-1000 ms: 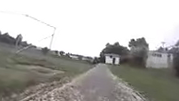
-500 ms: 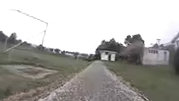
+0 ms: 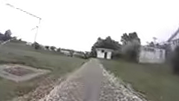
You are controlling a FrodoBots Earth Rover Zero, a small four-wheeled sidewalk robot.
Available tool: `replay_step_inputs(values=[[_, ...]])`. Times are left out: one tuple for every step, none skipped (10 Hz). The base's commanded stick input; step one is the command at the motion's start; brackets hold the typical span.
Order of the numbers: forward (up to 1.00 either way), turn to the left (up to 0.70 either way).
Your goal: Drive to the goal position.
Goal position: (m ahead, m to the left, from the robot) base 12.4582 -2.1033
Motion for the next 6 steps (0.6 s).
replay_step_inputs(values=[[0.85,0.00],[0.85,0.00],[0.85,0.00],[0.85,0.00],[0.85,0.00],[0.85,0.00]])
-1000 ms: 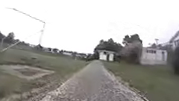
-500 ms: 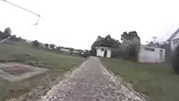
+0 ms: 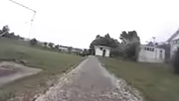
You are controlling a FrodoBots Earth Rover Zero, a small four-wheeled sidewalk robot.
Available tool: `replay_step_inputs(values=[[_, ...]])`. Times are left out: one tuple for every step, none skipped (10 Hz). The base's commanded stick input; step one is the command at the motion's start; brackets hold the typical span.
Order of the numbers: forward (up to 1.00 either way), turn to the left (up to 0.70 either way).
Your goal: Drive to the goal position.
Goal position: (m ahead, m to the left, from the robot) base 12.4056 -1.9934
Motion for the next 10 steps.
replay_step_inputs(values=[[0.85,0.00],[0.85,0.00],[0.85,0.00],[0.85,0.00],[0.85,0.00],[0.85,0.00],[0.85,0.00],[0.85,0.00],[0.85,0.00],[0.85,0.00]])
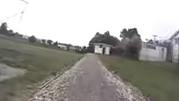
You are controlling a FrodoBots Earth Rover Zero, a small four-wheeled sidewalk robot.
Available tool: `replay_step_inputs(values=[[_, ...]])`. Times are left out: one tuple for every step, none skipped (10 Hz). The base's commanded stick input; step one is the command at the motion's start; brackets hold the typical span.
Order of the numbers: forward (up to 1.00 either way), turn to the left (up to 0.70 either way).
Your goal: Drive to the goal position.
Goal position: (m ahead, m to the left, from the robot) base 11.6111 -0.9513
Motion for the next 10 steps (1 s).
replay_step_inputs(values=[[0.85,0.00],[0.85,0.00],[0.85,0.00],[0.85,0.00],[0.85,0.00],[0.85,0.00],[0.85,0.00],[0.85,0.00],[0.85,0.00],[0.85,0.00]])
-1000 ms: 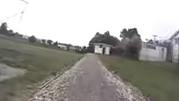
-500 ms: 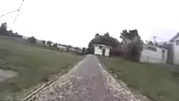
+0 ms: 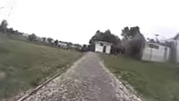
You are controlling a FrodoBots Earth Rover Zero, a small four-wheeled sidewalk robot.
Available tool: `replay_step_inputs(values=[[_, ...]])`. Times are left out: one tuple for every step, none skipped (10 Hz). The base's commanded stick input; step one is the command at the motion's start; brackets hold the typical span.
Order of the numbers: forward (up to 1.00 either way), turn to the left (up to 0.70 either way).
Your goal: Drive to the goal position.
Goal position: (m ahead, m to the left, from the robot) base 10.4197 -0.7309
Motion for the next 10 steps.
replay_step_inputs(values=[[0.85,0.00],[0.85,0.00],[0.85,0.00],[0.85,0.00],[0.85,0.00],[0.85,0.00],[0.85,0.00],[0.85,0.00],[0.85,0.00],[0.85,0.00]])
